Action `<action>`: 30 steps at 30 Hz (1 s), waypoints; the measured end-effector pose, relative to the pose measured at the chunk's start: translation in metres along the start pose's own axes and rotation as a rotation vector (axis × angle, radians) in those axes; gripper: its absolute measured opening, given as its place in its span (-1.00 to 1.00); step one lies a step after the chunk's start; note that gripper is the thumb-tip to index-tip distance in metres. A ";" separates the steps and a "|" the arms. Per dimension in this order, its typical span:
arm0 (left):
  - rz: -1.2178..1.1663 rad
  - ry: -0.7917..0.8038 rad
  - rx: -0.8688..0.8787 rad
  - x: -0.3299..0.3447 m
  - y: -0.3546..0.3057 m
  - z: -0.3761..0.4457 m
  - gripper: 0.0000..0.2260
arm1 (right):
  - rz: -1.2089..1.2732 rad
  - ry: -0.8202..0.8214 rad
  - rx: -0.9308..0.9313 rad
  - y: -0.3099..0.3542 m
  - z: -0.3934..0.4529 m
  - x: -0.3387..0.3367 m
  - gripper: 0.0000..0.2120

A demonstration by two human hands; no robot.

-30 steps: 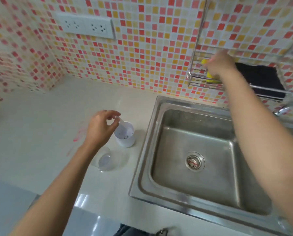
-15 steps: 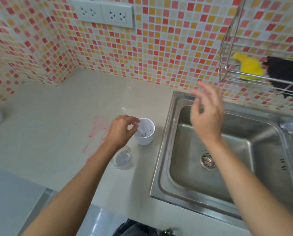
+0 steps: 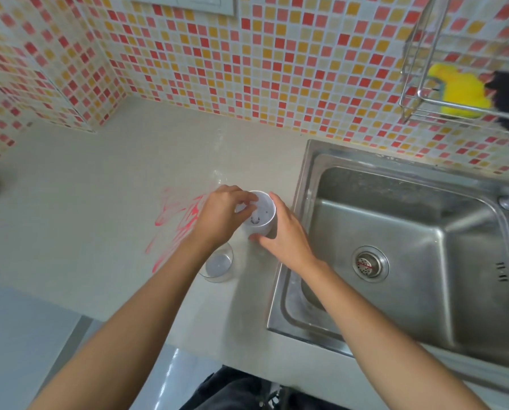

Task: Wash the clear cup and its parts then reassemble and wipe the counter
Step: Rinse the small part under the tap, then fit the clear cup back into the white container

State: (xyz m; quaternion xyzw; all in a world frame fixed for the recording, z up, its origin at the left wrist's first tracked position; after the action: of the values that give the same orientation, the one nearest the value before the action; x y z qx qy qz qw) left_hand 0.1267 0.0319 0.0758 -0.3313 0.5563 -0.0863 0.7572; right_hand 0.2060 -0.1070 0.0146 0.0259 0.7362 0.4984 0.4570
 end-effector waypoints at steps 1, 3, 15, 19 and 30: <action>0.002 0.000 0.013 0.000 -0.001 0.000 -0.87 | 0.018 -0.014 0.000 0.001 0.001 0.001 -0.10; 0.005 0.017 0.027 0.003 -0.001 0.000 -0.88 | 0.049 -0.038 -0.006 0.002 0.002 0.002 -0.12; -0.095 -0.046 -0.146 -0.027 0.029 -0.041 -0.41 | 0.123 0.048 0.043 0.006 0.003 0.000 -0.17; -0.195 0.105 -0.322 -0.028 0.070 -0.116 -0.24 | -0.067 0.177 -0.044 0.005 -0.010 -0.025 -0.22; -0.393 0.073 -0.335 0.024 0.079 -0.107 -0.22 | -0.319 0.249 -0.221 0.044 -0.015 -0.038 -0.17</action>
State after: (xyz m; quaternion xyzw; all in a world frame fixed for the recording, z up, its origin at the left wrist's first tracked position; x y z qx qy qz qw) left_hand 0.0202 0.0371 -0.0072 -0.5503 0.5148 -0.1502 0.6399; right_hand 0.1993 -0.1144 0.0739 -0.2028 0.7224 0.4969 0.4360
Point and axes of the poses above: each hand's wrist, its own z-axis towards the middle knuckle, its own x-axis out of the palm, y = z × x, the point moved 2 cm from there along z, towards the middle knuckle, and after that the axes turned 1 degree about -z, right-handed, at the moved point
